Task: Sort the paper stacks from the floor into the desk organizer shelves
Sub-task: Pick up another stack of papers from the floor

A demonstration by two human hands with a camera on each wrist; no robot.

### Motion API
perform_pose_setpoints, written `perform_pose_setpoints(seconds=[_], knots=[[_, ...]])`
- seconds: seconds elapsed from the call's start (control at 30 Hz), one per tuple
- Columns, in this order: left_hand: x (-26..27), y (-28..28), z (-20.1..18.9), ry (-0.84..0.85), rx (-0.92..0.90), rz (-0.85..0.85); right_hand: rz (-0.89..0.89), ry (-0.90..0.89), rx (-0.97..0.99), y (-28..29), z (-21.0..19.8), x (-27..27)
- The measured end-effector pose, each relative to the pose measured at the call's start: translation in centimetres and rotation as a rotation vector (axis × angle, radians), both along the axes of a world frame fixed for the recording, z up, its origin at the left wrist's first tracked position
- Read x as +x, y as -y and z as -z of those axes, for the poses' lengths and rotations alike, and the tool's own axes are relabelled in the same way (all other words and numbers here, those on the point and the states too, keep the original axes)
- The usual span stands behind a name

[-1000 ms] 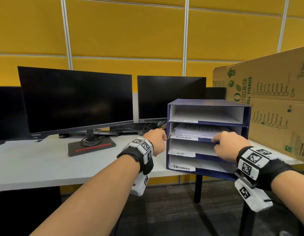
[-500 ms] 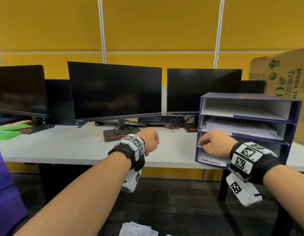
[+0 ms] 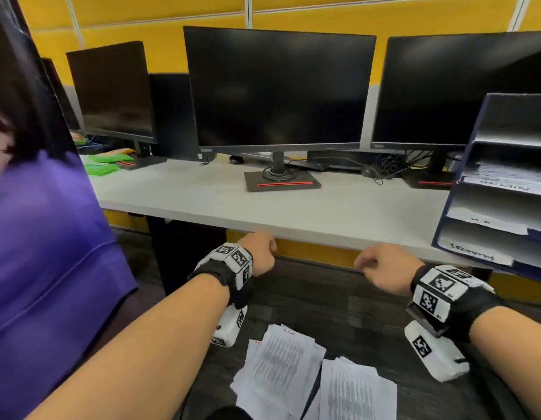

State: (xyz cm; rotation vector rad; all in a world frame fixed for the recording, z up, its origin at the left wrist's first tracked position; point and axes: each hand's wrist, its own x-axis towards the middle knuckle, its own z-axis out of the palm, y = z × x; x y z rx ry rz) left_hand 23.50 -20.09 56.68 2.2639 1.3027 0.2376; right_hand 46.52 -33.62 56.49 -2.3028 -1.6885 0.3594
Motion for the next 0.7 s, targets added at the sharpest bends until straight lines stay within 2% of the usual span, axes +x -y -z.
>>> perform_pose_setpoints(seconds=[0.13,0.27,0.5,0.7], knots=[[-1.4,-0.9,3.9,-0.041,-0.017,-0.022,-0.015,-0.065,-0.080,-1.9,4.2,-1.2],[-2.1,-2.8,9.6,-0.136,-0.037,-0.024,-0.009,-0.185,-0.172,-4.5,10.2,-2.1],[-1.3,-8.1,20.7,-0.200,-0.170,-0.040,0.154,-0.434,-0.222,-11.0,22.3,-1.5],[-0.2,-12.4,28.9,-0.252,-0.309,-0.015,0.266,-0.581,-0.313,-16.0,30.2,-1.6]])
